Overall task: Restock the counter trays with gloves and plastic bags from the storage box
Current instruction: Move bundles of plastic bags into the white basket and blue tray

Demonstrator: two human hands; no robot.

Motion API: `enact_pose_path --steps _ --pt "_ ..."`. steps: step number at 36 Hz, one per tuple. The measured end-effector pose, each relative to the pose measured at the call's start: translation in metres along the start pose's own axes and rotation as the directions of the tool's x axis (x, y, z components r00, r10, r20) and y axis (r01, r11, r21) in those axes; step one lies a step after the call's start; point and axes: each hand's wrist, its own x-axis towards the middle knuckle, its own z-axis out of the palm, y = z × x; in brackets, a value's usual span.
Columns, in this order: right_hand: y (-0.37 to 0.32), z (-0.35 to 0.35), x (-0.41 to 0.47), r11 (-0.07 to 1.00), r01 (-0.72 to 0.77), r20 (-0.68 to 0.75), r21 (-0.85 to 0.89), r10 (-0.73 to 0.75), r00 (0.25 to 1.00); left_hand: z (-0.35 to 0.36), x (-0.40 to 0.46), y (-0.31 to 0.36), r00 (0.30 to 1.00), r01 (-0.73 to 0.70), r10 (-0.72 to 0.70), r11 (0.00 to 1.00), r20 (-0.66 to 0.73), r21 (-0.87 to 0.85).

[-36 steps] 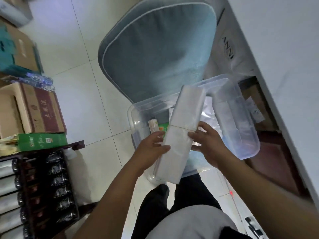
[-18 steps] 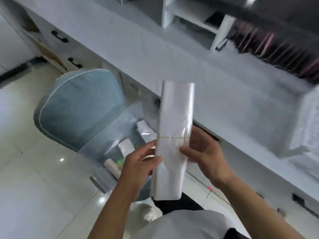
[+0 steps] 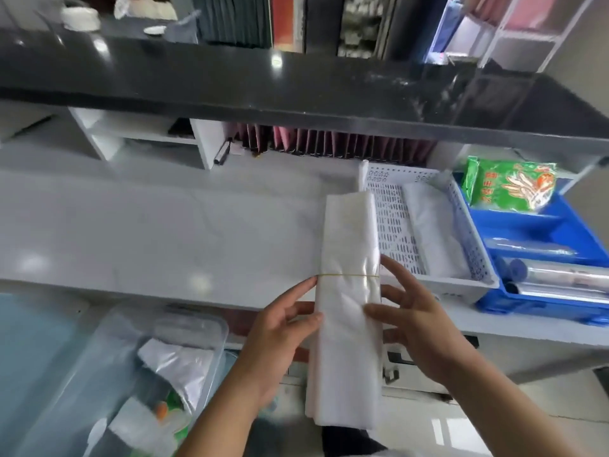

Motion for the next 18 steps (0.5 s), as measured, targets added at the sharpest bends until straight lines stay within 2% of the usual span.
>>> enact_pose_path --steps 4,7,10,14,18 --pt "-0.012 -0.042 0.034 0.997 -0.003 -0.052 0.079 0.007 0.999 0.016 0.057 0.011 1.0 0.01 -0.011 0.997 0.013 0.075" --pt "-0.02 -0.078 0.063 0.992 -0.008 -0.134 0.126 0.025 0.991 0.033 0.11 0.013 0.997 0.056 -0.052 0.997 -0.062 0.061" --pt "-0.026 -0.118 0.097 0.985 -0.032 -0.205 0.167 0.067 0.977 0.051 0.164 0.008 0.989 0.109 -0.095 0.986 -0.115 0.129" --pt "-0.026 -0.161 0.145 0.981 -0.089 -0.259 0.173 0.132 0.957 0.072 0.217 0.002 0.974 0.212 -0.186 0.95 -0.128 0.23" --pt "-0.023 -0.18 0.189 0.972 -0.141 -0.271 0.189 0.19 0.944 0.087 0.242 0.001 0.963 0.268 -0.258 0.943 -0.075 0.197"
